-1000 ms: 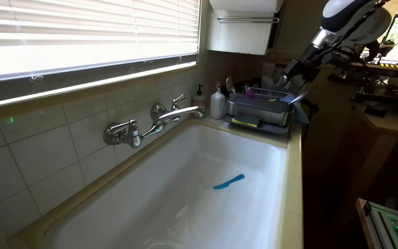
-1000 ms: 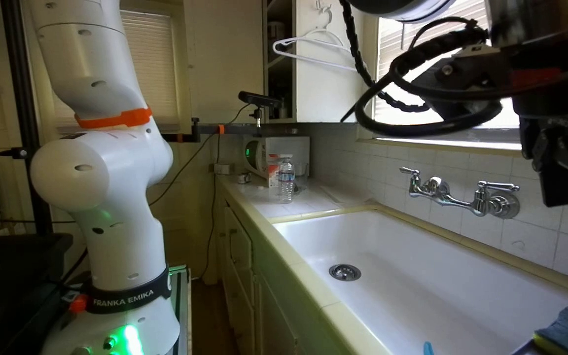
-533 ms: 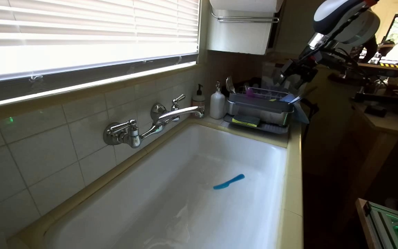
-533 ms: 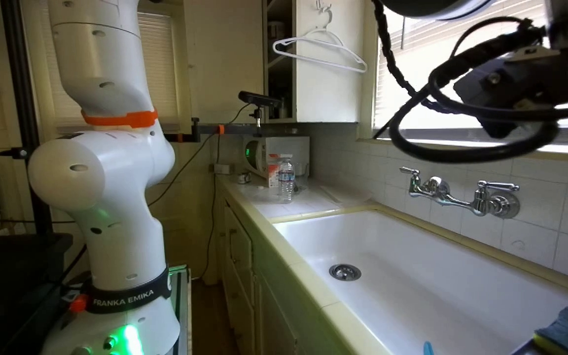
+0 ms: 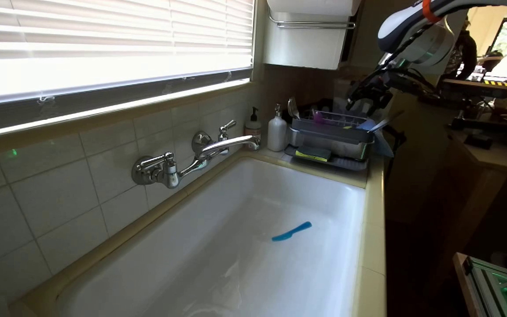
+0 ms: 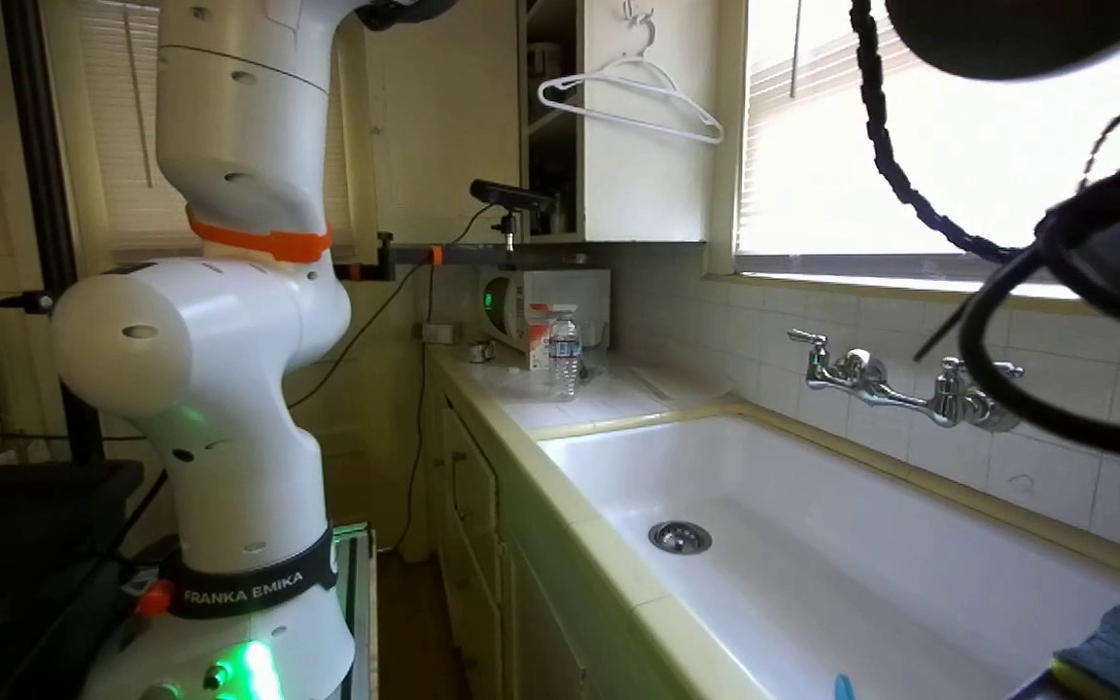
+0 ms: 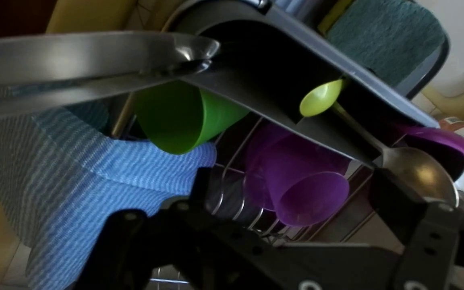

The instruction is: Move the green cup from the right side of the table to the left side

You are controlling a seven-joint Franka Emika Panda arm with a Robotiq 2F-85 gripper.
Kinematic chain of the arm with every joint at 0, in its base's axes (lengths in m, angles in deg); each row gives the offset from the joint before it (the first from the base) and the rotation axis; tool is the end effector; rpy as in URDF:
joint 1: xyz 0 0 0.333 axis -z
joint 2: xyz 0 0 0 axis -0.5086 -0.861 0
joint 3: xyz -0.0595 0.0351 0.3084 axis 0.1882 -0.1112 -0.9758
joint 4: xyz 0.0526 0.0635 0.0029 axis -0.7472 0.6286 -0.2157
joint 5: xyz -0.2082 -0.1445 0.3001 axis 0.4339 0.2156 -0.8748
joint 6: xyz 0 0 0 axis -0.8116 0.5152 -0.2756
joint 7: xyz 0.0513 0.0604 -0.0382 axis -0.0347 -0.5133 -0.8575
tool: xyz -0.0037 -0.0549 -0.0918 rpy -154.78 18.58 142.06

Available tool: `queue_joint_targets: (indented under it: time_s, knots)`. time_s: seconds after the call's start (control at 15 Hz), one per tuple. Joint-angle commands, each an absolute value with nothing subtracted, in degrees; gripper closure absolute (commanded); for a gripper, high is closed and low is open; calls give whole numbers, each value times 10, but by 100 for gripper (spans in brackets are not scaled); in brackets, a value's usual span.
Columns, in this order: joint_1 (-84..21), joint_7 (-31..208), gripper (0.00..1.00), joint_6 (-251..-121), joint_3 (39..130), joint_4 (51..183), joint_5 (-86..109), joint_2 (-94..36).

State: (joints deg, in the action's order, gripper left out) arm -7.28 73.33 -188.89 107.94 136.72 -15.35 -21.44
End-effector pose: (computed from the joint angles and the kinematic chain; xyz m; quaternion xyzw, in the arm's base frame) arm 0.4008 -0.4657 0.4367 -0.8742 0.4441 -0.1939 0.0308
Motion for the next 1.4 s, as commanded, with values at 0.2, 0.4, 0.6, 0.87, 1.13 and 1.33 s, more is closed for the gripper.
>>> queue_joint_targets:
  time_s: [0.2,0.4,0.6,0.87,1.13,1.33]
  knots:
    - [-17,776,0,-1817,1045,1256,-156,-311]
    - [-2,797,0,-1771,1035,1221,-148,-337]
    - [6,815,0,-1741,1030,1197,-141,-356]
    - [13,838,0,-1723,1028,1183,-137,-373]
    - [18,866,0,-1717,1032,1184,-128,-374]
    - [27,871,0,-1714,1026,1182,-138,-378]
